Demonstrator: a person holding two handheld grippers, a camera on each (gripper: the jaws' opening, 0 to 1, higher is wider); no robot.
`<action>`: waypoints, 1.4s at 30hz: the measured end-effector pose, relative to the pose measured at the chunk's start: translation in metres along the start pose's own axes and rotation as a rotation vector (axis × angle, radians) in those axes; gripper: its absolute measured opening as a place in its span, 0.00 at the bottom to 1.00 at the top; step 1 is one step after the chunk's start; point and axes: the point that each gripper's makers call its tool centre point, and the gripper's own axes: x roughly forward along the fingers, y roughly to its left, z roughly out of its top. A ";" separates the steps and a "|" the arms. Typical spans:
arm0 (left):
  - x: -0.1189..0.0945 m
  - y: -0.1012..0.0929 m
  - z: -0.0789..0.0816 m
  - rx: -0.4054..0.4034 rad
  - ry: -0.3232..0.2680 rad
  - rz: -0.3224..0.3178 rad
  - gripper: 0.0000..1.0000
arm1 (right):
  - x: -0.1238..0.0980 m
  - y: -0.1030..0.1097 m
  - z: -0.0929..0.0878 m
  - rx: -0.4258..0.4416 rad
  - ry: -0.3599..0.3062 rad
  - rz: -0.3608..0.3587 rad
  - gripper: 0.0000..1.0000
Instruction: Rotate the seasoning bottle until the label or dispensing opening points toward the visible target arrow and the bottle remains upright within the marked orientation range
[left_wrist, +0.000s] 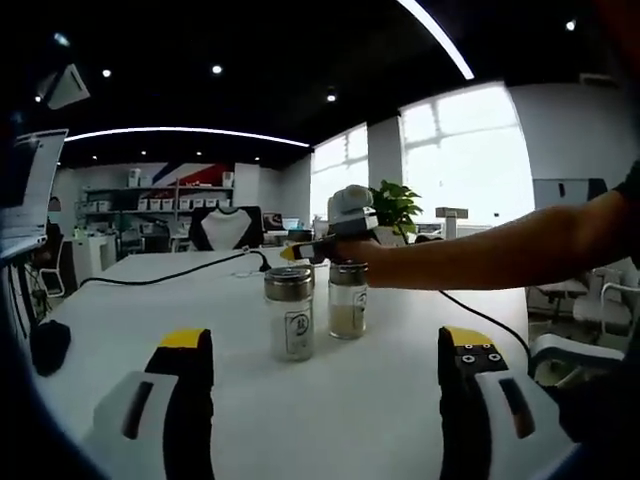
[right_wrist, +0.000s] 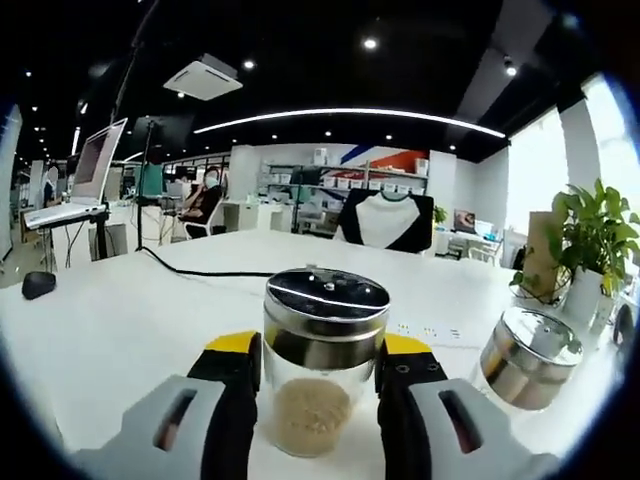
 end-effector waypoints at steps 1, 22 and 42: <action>0.000 0.000 0.000 -0.001 -0.002 0.001 0.98 | 0.000 -0.001 -0.001 0.013 -0.002 -0.003 0.45; -0.001 0.002 0.005 -0.014 -0.036 0.001 0.96 | -0.023 0.006 0.014 0.063 -0.071 0.083 0.41; 0.010 -0.026 0.006 0.039 -0.060 -0.029 0.92 | -0.106 0.002 0.011 0.036 -0.115 0.195 0.41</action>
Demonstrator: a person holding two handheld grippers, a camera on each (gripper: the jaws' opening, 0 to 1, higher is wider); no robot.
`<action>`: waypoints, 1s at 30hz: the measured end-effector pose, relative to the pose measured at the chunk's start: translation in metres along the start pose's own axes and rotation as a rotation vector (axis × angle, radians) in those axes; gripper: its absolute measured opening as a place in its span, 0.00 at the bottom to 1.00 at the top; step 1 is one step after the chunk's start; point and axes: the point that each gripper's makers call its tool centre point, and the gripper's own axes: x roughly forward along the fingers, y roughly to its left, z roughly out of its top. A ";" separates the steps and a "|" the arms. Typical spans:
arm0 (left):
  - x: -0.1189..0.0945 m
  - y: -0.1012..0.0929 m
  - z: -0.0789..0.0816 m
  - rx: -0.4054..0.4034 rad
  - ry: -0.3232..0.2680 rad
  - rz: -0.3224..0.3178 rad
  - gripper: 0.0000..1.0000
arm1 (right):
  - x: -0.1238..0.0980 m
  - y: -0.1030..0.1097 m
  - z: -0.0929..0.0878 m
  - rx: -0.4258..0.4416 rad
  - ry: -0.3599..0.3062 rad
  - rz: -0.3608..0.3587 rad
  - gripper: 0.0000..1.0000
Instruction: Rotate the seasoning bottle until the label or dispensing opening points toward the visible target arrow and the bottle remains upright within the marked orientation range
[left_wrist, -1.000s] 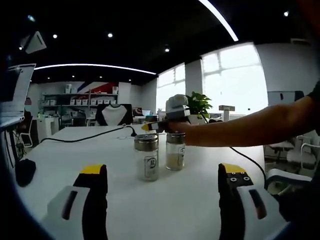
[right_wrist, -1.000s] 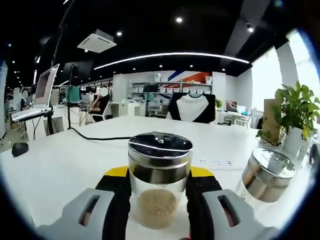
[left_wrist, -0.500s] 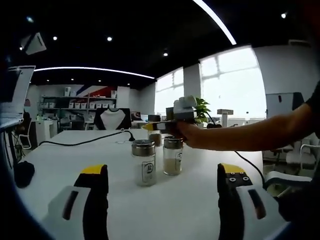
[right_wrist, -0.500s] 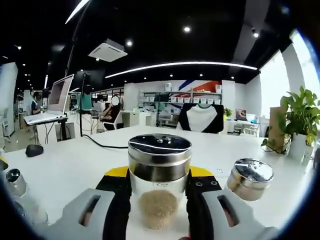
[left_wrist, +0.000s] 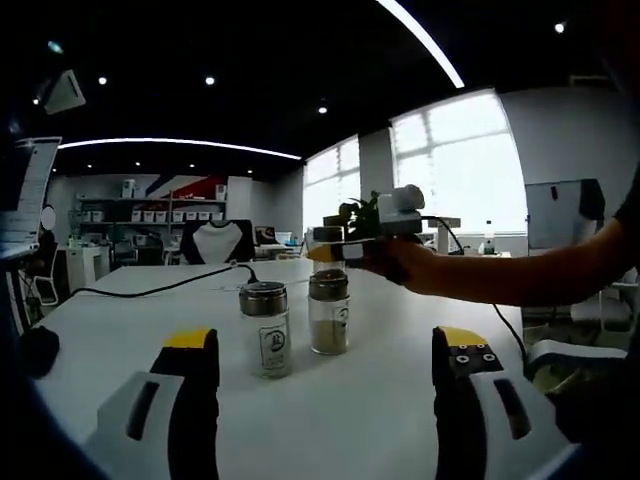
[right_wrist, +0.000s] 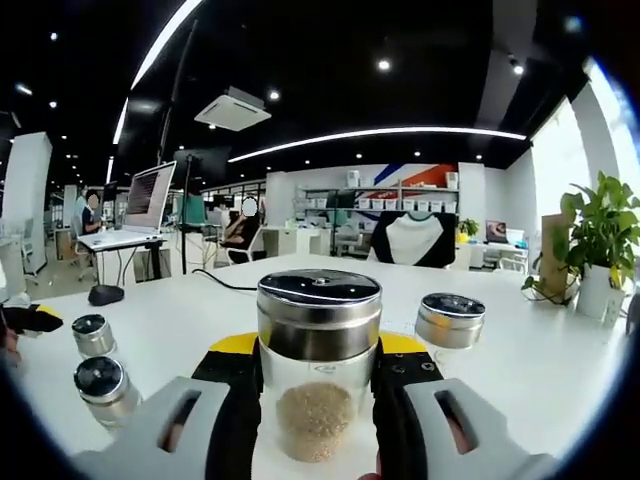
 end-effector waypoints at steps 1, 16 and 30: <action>0.001 -0.001 0.000 0.003 0.004 -0.002 0.92 | -0.005 0.002 0.001 -0.003 0.000 0.009 0.41; 0.003 -0.004 0.007 -0.002 -0.021 -0.021 0.83 | -0.045 0.028 0.003 -0.035 -0.011 0.098 0.41; 0.029 -0.035 0.002 0.013 -0.013 -0.113 0.77 | -0.100 0.074 0.015 -0.029 -0.093 0.243 0.41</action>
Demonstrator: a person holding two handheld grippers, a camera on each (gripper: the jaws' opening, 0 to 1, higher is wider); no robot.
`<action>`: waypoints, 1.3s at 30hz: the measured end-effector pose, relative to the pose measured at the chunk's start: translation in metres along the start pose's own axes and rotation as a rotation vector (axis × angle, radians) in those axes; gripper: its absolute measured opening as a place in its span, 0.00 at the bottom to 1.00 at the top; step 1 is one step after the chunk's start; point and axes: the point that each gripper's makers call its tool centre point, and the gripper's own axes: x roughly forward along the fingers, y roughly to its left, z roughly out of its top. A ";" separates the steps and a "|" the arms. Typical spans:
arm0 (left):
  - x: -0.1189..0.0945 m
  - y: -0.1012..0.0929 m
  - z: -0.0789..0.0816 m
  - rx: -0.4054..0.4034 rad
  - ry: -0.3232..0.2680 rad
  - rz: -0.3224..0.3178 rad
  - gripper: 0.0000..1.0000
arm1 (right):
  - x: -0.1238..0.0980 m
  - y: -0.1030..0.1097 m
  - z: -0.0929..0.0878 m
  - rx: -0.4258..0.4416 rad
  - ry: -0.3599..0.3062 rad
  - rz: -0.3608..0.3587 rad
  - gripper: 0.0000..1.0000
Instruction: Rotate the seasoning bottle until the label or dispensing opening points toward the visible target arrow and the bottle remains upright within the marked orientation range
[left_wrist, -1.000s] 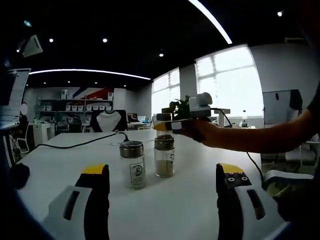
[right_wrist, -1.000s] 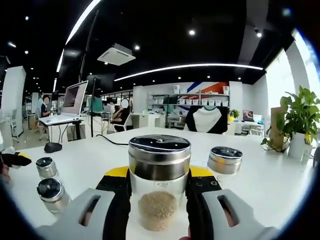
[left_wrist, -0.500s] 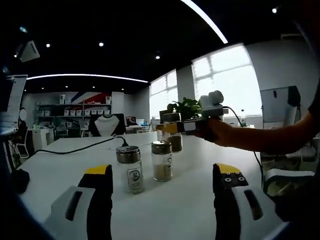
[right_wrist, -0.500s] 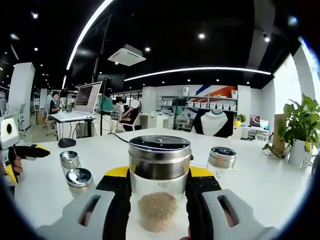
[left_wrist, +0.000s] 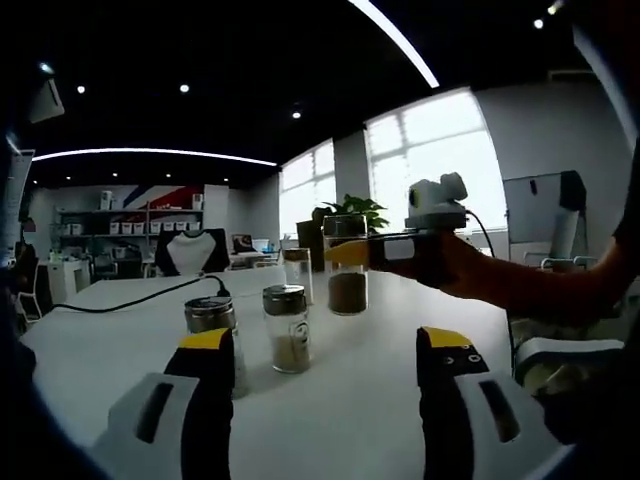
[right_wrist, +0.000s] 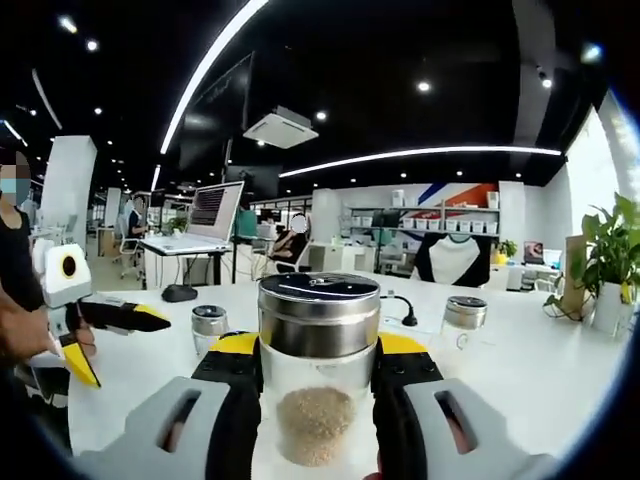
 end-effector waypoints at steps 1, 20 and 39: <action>0.003 -0.002 -0.002 -0.008 0.004 -0.009 0.76 | -0.002 0.004 0.002 0.003 -0.005 0.014 0.41; 0.032 -0.039 -0.002 -0.031 0.004 -0.189 0.59 | -0.011 0.096 0.005 0.059 -0.052 0.384 0.41; 0.025 -0.077 -0.001 -0.028 0.003 -0.394 0.47 | -0.033 0.144 0.008 0.110 -0.077 0.637 0.40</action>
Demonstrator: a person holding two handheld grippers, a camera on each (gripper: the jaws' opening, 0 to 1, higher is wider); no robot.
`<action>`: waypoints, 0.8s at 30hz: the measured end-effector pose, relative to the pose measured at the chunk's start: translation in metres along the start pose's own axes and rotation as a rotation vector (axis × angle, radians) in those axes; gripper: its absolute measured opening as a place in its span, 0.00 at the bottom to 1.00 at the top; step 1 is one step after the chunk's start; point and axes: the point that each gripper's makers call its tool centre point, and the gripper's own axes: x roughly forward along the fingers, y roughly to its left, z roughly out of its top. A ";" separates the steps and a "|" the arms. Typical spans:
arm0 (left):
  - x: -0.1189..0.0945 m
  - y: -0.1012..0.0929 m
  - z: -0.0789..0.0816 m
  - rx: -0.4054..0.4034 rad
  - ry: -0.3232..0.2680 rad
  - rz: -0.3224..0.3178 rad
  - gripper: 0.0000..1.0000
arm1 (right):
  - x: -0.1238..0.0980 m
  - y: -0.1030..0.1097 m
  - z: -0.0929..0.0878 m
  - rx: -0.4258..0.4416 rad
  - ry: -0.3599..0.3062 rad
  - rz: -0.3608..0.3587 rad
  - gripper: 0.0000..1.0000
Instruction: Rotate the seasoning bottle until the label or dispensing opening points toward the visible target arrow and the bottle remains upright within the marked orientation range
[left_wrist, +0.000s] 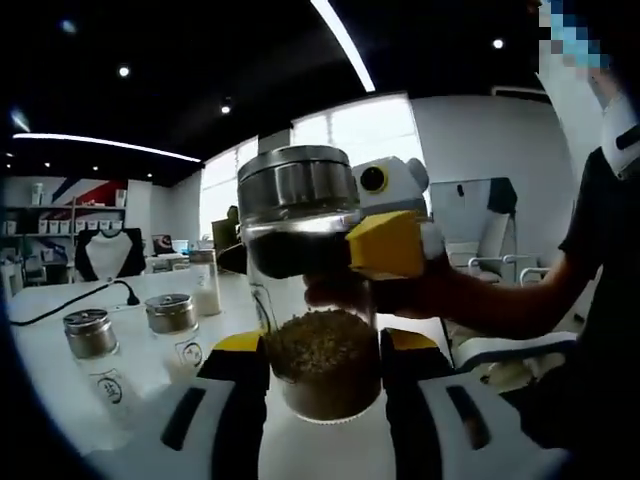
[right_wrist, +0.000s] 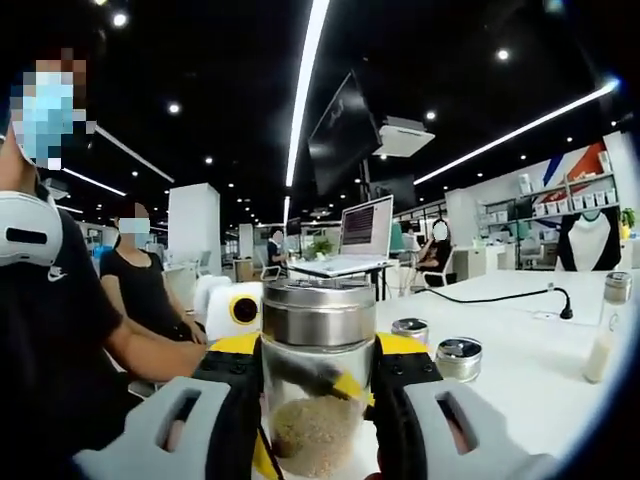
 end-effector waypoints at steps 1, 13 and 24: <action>0.001 -0.002 -0.001 -0.004 0.004 -0.008 0.47 | 0.001 0.003 -0.001 -0.007 0.000 0.009 0.40; 0.000 0.013 -0.003 -0.011 0.052 0.207 0.46 | 0.005 0.000 -0.001 -0.139 -0.016 -0.126 0.40; -0.015 0.035 -0.017 0.007 0.130 0.399 0.46 | 0.013 -0.011 -0.013 -0.129 0.061 -0.316 0.39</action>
